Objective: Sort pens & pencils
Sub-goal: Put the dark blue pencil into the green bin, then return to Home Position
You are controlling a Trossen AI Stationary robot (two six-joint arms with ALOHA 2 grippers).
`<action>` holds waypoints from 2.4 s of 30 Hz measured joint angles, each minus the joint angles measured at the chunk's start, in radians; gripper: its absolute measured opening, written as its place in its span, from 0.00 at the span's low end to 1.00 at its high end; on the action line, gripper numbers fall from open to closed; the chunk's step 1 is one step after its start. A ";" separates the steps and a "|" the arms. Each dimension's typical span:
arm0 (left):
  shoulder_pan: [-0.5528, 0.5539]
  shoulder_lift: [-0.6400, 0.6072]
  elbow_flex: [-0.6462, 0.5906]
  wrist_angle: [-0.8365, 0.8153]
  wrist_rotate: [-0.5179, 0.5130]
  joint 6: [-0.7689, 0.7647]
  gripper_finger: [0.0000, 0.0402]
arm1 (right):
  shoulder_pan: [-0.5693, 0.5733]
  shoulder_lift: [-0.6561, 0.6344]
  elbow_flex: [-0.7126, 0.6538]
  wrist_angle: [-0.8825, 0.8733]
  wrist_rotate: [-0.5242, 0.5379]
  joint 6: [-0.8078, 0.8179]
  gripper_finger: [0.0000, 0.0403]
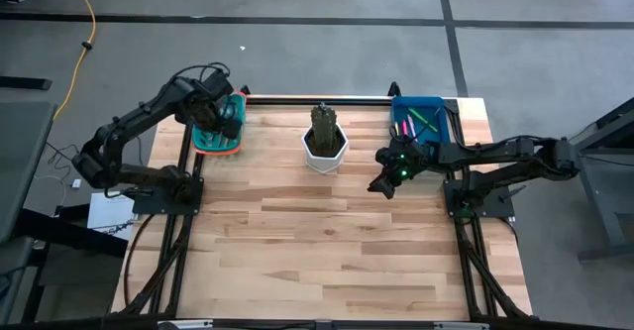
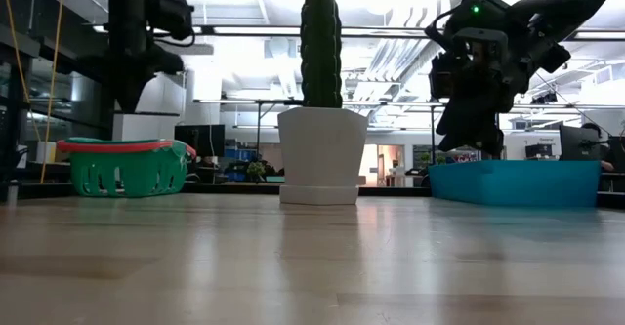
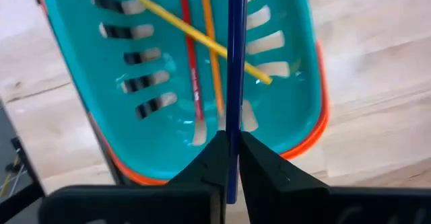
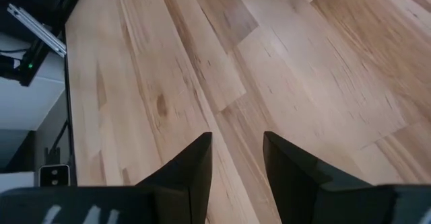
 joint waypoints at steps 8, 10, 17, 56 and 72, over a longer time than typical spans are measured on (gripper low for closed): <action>0.060 0.000 0.000 -0.002 -0.030 0.023 0.05 | 0.001 0.000 0.000 0.000 -0.002 0.039 0.31; 0.078 0.002 0.000 0.002 -0.026 0.031 0.05 | 0.001 0.000 0.000 0.000 -0.002 0.045 0.31; 0.102 0.003 0.000 0.030 -0.015 0.032 0.05 | 0.001 0.000 0.000 0.000 -0.001 0.045 0.31; -0.024 -0.021 -0.001 0.128 0.144 0.278 0.36 | -0.001 -0.066 0.104 0.128 -0.113 0.023 0.31; -0.464 -0.447 -0.001 0.731 0.135 0.321 0.35 | -0.073 -0.444 0.336 -0.043 -0.058 0.023 0.31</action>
